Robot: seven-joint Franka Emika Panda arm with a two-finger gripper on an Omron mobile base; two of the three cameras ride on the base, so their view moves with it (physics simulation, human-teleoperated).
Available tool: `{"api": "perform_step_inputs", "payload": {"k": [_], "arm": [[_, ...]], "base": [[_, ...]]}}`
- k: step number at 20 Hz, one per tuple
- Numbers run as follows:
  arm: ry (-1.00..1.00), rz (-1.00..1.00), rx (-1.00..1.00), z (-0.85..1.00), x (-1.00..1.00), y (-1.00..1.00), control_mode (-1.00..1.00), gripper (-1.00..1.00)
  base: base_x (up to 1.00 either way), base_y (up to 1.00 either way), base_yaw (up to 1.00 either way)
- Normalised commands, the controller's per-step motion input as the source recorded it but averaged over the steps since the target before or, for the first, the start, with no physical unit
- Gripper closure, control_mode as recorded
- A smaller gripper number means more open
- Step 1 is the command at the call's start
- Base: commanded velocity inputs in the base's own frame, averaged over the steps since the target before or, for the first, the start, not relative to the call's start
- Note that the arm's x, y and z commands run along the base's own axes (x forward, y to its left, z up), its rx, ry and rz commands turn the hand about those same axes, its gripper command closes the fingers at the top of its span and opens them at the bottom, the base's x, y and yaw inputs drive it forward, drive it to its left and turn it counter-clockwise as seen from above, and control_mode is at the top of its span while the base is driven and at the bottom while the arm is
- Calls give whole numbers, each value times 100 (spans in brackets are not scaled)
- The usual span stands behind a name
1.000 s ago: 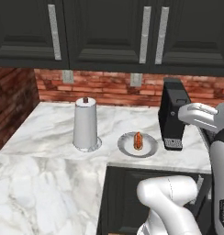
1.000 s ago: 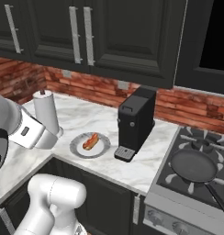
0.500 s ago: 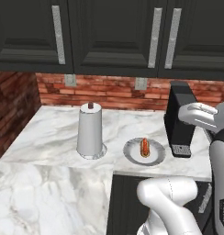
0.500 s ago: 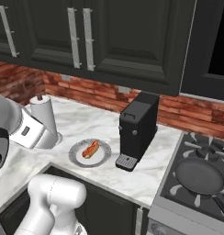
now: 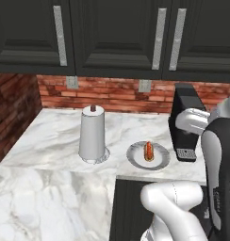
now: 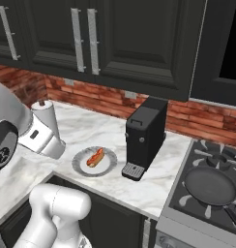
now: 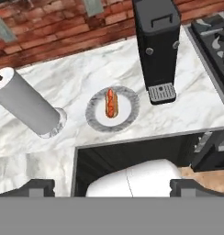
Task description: Place the cold items (cucumber and squash) from the fridge in one tupperware on the dining counter. Place the warm items (kebab skewer and hot dog) in the stove area in another tupperware.
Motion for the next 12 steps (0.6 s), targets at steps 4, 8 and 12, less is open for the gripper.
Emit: {"api": "perform_step_inputs", "payload": {"k": [4,8,12], "arm": [[54,-4,-6,-49,33,0,-100,-100],[14,0,-10,-58,24,0,-100,-100],[-2,2,-19,-68,9,6,-100,-100]], "base": [[0,0,0],[0,0,0],[0,0,0]]}}
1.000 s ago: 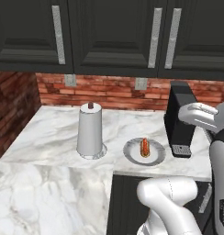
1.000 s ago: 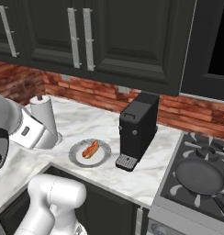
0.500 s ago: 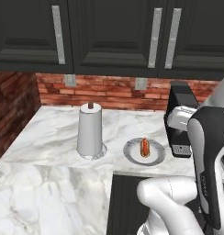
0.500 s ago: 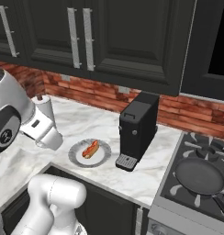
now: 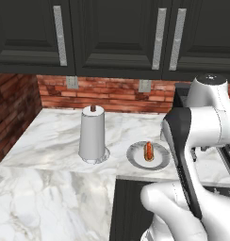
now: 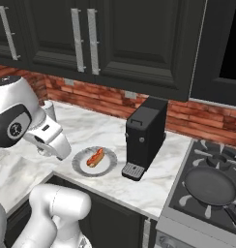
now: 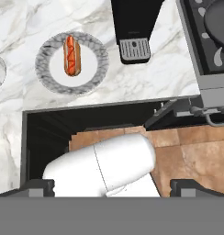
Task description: Place the cold items (cucumber and squash) from the fridge in one tupperware on the dining counter. Place the warm items (kebab skewer and hot dog) in the stove area in another tupperware.
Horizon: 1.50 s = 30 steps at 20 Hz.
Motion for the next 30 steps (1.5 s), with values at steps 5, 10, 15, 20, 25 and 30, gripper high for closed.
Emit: {"api": "perform_step_inputs", "payload": {"k": [5,10,15,20,25,30], "arm": [[-5,3,-13,-57,10,6,-100,-100],[0,3,0,-20,45,0,-100,-100],[0,0,0,-22,44,0,-100,-100],[0,0,0,-39,35,0,-100,-100],[0,0,0,-31,36,0,-100,-100],[0,2,6,-19,36,-9,-100,-100]], "base": [[0,0,0],[0,0,0],[0,0,0],[0,0,0],[0,0,0],[0,0,0]]}}
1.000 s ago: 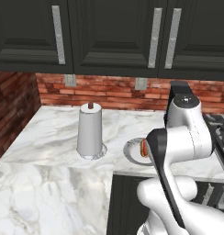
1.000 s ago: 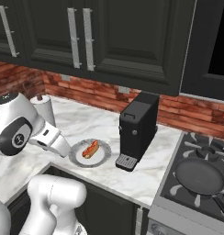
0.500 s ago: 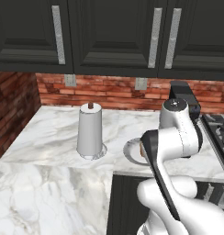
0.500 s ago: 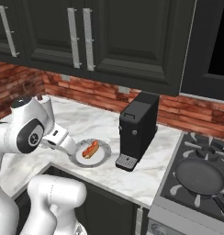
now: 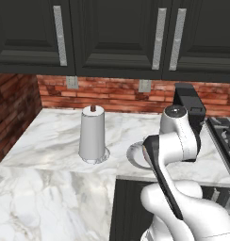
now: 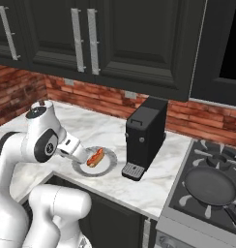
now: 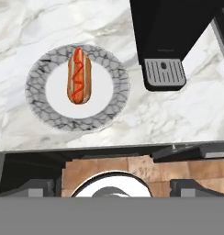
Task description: Place the cold items (cucumber and squash) from the fridge in one tupperware on the dining counter. Place the warm items (kebab skewer and hot dog) in the stove area in another tupperware.
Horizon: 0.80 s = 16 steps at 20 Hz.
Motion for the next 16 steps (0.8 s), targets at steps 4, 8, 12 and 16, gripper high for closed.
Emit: {"api": "perform_step_inputs", "payload": {"k": [4,8,12,16], "arm": [[1,5,6,-18,36,-12,-100,-100],[1,2,1,-21,34,-4,-100,-100],[2,0,0,-24,33,0,-100,-100],[1,0,0,-20,29,0,-100,-100]], "base": [[0,0,0],[0,0,0],[0,0,0],[0,0,0]]}}
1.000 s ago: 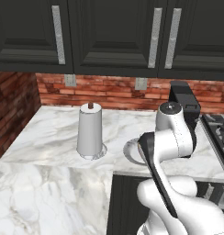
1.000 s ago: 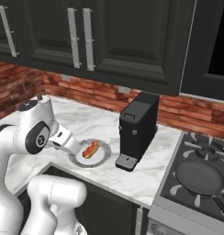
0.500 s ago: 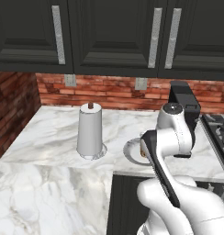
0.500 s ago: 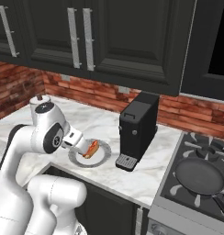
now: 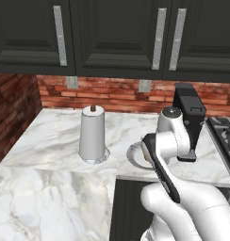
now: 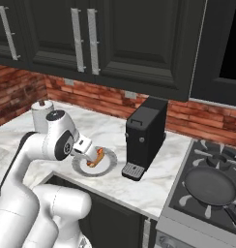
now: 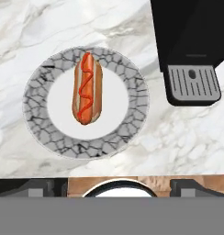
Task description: Place the cold items (cucumber and squash) from the fridge in one tupperware on the dining counter. Place the warm items (kebab skewer and hot dog) in the stove area in another tupperware.
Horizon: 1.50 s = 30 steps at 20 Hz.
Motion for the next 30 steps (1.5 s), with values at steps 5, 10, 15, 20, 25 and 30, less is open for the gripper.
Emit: {"api": "perform_step_inputs", "payload": {"k": [5,10,15,20,25,30], "arm": [[1,0,0,-21,31,0,-100,-100],[0,0,0,-22,31,0,-100,-100],[0,0,0,-24,32,0,-100,-100],[0,0,0,-25,33,0,-100,-100],[2,0,0,-24,34,0,-100,-100],[2,0,0,-26,34,0,-100,-100]], "base": [[0,0,0],[0,0,0],[0,0,0],[0,0,0],[0,0,0],[0,0,0]]}}
